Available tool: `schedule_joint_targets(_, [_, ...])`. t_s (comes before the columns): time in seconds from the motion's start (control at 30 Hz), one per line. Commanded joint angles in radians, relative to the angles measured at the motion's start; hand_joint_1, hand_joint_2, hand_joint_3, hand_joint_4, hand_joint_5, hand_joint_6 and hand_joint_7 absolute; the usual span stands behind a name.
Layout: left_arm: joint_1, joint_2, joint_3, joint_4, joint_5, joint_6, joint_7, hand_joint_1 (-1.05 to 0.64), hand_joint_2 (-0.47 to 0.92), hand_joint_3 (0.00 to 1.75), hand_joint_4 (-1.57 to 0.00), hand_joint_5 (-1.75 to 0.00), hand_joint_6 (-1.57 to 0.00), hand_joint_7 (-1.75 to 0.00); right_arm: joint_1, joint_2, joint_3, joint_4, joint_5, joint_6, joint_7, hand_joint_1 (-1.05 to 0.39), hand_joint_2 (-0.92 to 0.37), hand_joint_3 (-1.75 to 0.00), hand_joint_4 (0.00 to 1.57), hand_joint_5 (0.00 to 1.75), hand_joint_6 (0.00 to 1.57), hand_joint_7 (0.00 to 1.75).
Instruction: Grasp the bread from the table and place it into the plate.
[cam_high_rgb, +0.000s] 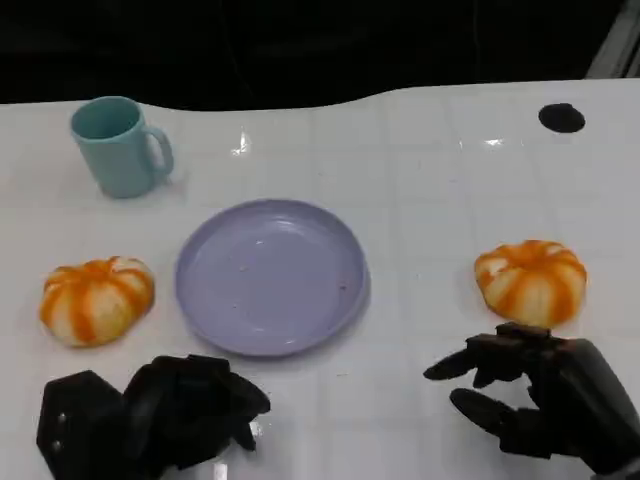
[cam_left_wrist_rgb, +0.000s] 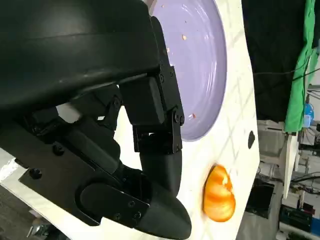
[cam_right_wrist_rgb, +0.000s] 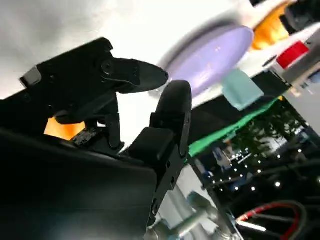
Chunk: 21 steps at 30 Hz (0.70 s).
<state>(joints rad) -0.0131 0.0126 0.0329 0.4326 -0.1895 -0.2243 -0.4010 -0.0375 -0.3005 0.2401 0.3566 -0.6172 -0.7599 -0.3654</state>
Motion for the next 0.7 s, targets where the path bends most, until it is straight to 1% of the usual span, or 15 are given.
schedule_joint_targets(0.03, [0.005, 0.011, 0.005, 0.006, -0.002, 0.003, -0.002, -1.05, 0.64, 0.25, -0.88, -1.53, -1.48, -0.47, 0.016, -0.038, -0.029, -0.07, -0.017, 0.053, 0.021, -0.42, -0.91, -0.19, 0.47, 0.92, 0.67, 0.25])
schedule_joint_targets(0.1, [0.004, 0.009, 0.006, 0.008, -0.004, 0.003, -0.002, -1.05, 0.64, 0.25, -0.87, -1.53, -1.48, -0.47, 0.017, -0.05, -0.033, -0.094, -0.026, 0.071, 0.032, -0.43, -0.92, -0.17, 0.43, 0.81, 0.64, 0.19])
schedule_joint_targets(0.13, [0.003, 0.009, 0.006, 0.009, -0.005, 0.005, -0.002, -1.05, 0.63, 0.25, -0.88, -1.53, -1.48, -0.47, 0.019, -0.056, -0.037, -0.11, -0.03, 0.083, 0.041, -0.44, -0.92, -0.15, 0.41, 0.64, 0.61, 0.13])
schedule_joint_targets(0.23, [0.001, 0.008, 0.008, 0.014, -0.006, 0.003, -0.003, -1.05, 0.63, 0.25, -0.89, -1.52, -1.49, -0.47, 0.022, -0.074, -0.045, -0.162, -0.043, 0.126, 0.068, -0.47, -0.92, -0.11, 0.36, 0.38, 0.54, 0.04])
schedule_joint_targets(0.3, [0.001, 0.011, 0.007, 0.013, -0.002, 0.003, -0.003, -1.05, 0.63, 0.25, -0.89, -1.52, -1.49, -0.47, 0.024, -0.085, -0.051, -0.197, -0.064, 0.167, 0.082, -0.48, -0.92, -0.1, 0.31, 0.31, 0.5, 0.01])
schedule_joint_targets(0.47, [0.0, 0.015, 0.009, 0.02, -0.002, -0.003, -0.008, -1.05, 0.63, 0.25, -0.89, -1.52, -1.48, -0.47, 0.017, -0.112, -0.058, -0.264, -0.119, 0.271, 0.123, -0.51, -0.92, -0.06, 0.11, 0.17, 0.27, 0.0])
schedule_joint_targets(0.6, [0.003, 0.015, 0.009, 0.016, -0.003, 0.001, -0.007, -1.05, 0.64, 0.25, -0.88, -1.52, -1.48, -0.47, 0.003, -0.123, -0.059, -0.298, -0.155, 0.337, 0.14, -0.48, -0.9, -0.02, 0.06, 0.15, 0.18, 0.0])
schedule_joint_targets(0.7, [0.008, 0.013, 0.01, 0.006, -0.003, 0.007, -0.001, -1.05, 0.63, 0.25, -0.88, -1.52, -1.48, -0.47, -0.008, -0.124, -0.062, -0.315, -0.174, 0.385, 0.152, -0.43, -0.87, 0.0, 0.04, 0.16, 0.17, 0.0])
